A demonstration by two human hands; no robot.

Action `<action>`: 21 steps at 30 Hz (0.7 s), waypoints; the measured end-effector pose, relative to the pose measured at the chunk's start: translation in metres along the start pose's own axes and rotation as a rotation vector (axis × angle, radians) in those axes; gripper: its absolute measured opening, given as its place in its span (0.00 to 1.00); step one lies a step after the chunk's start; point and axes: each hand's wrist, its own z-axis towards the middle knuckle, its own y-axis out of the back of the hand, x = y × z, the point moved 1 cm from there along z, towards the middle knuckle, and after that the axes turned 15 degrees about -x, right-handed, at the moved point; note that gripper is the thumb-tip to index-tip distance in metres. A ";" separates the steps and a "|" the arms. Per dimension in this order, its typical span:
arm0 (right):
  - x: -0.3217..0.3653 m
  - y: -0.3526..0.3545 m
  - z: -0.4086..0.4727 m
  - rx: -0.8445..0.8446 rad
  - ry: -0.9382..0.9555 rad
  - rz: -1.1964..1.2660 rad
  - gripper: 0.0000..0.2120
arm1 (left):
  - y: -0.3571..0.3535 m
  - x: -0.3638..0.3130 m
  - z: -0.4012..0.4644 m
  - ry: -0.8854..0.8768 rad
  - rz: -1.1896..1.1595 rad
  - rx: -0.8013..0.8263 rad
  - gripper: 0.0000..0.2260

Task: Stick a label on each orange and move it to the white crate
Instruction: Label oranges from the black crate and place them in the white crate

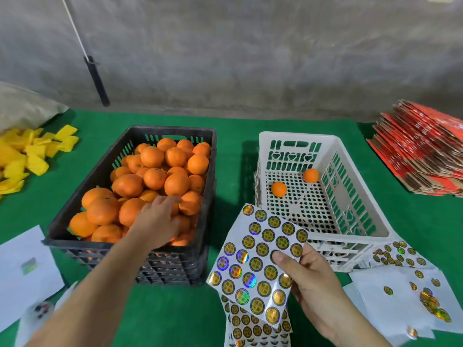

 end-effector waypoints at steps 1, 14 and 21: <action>0.001 0.000 0.000 -0.001 0.003 0.010 0.14 | -0.006 0.003 0.011 0.002 0.113 0.105 0.24; 0.005 -0.016 -0.006 0.061 0.019 0.029 0.18 | -0.042 -0.018 0.043 -0.389 0.615 -0.213 0.27; 0.017 0.005 -0.006 0.065 0.043 0.080 0.17 | -0.017 -0.002 0.020 -0.038 -0.190 -0.272 0.30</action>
